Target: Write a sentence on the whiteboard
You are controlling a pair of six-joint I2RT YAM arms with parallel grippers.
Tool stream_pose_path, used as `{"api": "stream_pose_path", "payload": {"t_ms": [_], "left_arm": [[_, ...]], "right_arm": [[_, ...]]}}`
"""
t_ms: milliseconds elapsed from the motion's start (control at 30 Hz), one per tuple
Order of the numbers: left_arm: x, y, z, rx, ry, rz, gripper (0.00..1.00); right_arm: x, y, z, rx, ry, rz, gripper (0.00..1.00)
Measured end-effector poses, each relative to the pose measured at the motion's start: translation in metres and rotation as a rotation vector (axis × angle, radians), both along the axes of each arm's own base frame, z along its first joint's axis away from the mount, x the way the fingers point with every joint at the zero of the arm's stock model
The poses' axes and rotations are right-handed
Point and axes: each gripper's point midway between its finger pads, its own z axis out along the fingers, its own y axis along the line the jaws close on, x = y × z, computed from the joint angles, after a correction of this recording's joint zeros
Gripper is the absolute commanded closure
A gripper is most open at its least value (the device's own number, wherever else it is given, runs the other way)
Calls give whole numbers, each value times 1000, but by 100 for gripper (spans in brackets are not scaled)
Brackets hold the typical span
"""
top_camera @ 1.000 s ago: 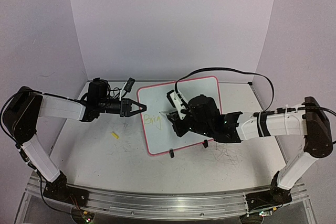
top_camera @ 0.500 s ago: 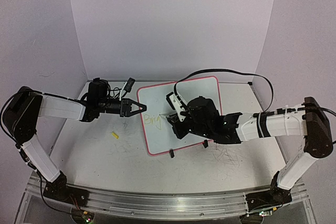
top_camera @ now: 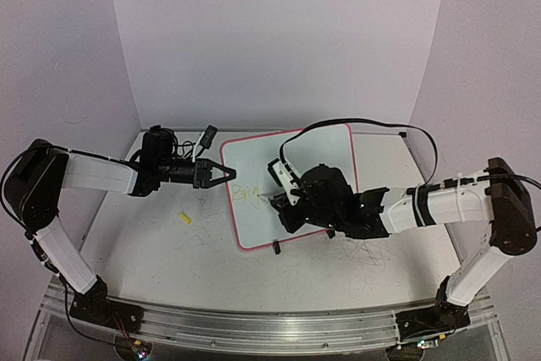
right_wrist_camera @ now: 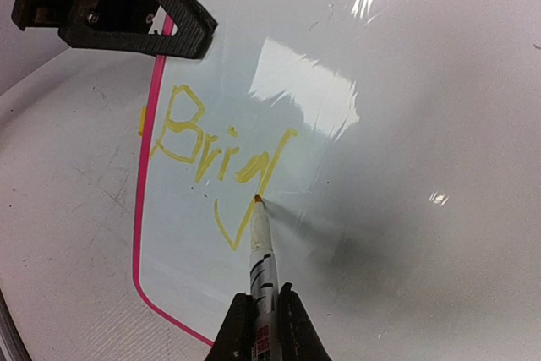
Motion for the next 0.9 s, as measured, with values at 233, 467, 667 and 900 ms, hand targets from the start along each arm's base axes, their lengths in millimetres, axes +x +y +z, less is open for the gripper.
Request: {"api": "stream_pose_path", "payload": {"t_ms": [233,467,667,900], "left_arm": [[0,0,0,0,0,0,100],[0,0,0,0,0,0,100],[0,0,0,0,0,0,100],[0,0,0,0,0,0,100]], "right_arm": [[0,0,0,5,3,-5,100],[1,0,2,13,-3,-16,100],[3,0,4,16,-11,-26,100],[6,0,9,22,-23,-38,100]]}}
